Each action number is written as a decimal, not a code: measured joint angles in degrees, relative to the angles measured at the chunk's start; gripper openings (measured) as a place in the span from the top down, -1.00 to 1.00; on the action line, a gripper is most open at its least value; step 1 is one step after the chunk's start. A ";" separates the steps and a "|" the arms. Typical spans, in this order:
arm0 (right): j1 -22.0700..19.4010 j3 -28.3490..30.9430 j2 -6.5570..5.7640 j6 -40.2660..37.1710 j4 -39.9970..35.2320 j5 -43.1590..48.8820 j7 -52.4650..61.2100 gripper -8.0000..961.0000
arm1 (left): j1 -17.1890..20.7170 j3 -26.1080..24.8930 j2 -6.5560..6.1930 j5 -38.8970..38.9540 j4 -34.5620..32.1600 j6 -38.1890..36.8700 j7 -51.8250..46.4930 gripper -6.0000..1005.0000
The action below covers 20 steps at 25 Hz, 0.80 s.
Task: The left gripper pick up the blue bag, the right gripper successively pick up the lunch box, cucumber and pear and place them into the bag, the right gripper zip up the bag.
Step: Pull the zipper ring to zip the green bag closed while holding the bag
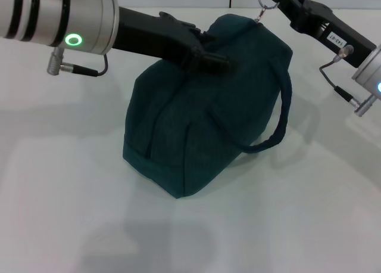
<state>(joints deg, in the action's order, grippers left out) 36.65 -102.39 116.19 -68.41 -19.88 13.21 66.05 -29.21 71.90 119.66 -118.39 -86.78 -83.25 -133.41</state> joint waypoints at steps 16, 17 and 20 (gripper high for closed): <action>0.00 0.00 0.00 0.12 0.55 -0.05 -0.05 0.84 | 0.75 2.30 -0.14 -0.11 0.20 3.07 2.27 0.55; 0.00 0.00 0.00 0.12 0.55 -0.07 -0.05 0.84 | 0.71 2.31 -0.17 -0.16 0.20 3.07 2.28 0.63; 0.00 0.00 0.00 0.12 0.55 -0.14 -0.05 0.84 | 0.64 2.34 -0.20 -0.18 0.20 3.08 2.27 0.72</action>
<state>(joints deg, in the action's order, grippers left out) 36.65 -102.39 116.19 -68.29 -19.33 13.07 66.00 -28.57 74.24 119.46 -118.57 -86.58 -80.17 -131.13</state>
